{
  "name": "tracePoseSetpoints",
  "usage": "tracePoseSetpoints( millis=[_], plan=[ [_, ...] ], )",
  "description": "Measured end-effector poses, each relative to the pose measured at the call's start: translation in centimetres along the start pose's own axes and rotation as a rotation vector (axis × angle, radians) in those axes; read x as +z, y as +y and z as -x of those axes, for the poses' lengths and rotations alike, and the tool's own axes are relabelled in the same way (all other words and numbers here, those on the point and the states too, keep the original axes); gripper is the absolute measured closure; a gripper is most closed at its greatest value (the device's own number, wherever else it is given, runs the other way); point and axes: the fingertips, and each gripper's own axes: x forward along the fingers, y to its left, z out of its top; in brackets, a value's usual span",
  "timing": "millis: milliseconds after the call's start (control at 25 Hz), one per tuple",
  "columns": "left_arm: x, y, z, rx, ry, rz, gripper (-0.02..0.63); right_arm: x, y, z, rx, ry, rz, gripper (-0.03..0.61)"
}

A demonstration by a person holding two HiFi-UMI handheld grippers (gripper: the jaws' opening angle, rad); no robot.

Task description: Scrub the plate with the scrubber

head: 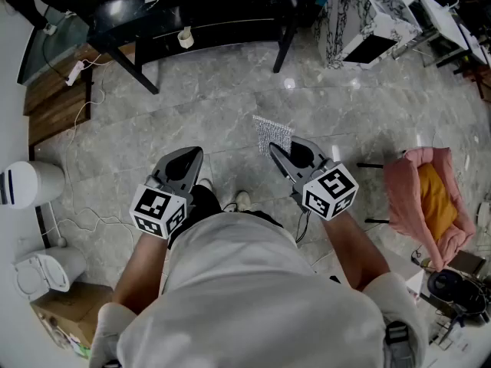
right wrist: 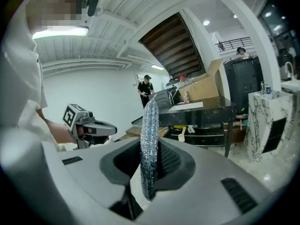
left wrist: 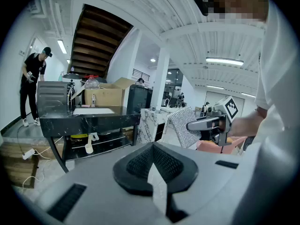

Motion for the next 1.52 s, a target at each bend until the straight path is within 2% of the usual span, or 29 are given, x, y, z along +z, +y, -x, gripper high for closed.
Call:
tracePoseSetpoints(
  millis=[160,320,480,720,800,960,1240,1520],
  plan=[
    [0.3,0.6,-1.6,-0.014,0.001,0.011,0.620,-0.1,-1.6,-0.5,-0.007,0.004,-0.009,0.502],
    [0.9,3.6,-4.0,-0.036,-0.008,0.061,0.620,0.2,-3.9,-3.1,-0.028,0.024,-0.011,0.502],
    [2.3,8.9,-7.5,-0.031,-0.016,0.068,0.618,2.1,-6.7,-7.1,-0.049,0.036,-0.013,0.502],
    [6.7,17.3,-11.7,-0.039,-0.027,0.045,0.615,5.8,-10.2,-14.9,-0.057,0.065,-0.018,0.497],
    [8.0,20.1,-12.7,-0.044,-0.029,0.034,0.572,7.1,-11.3,-17.5,-0.062,0.066,-0.017,0.497],
    [10.2,24.8,-14.1,-0.046,-0.046,0.032,0.557,10.0,-12.9,-21.5,-0.071,0.054,-0.033,0.497],
    [13.5,31.0,-16.8,-0.015,-0.078,0.076,0.543,14.1,-15.8,-26.1,-0.097,0.027,-0.037,0.497],
    [15.8,36.5,-20.8,0.056,-0.085,0.117,0.537,16.6,-20.4,-30.4,-0.069,0.028,-0.025,0.497]
  ],
)
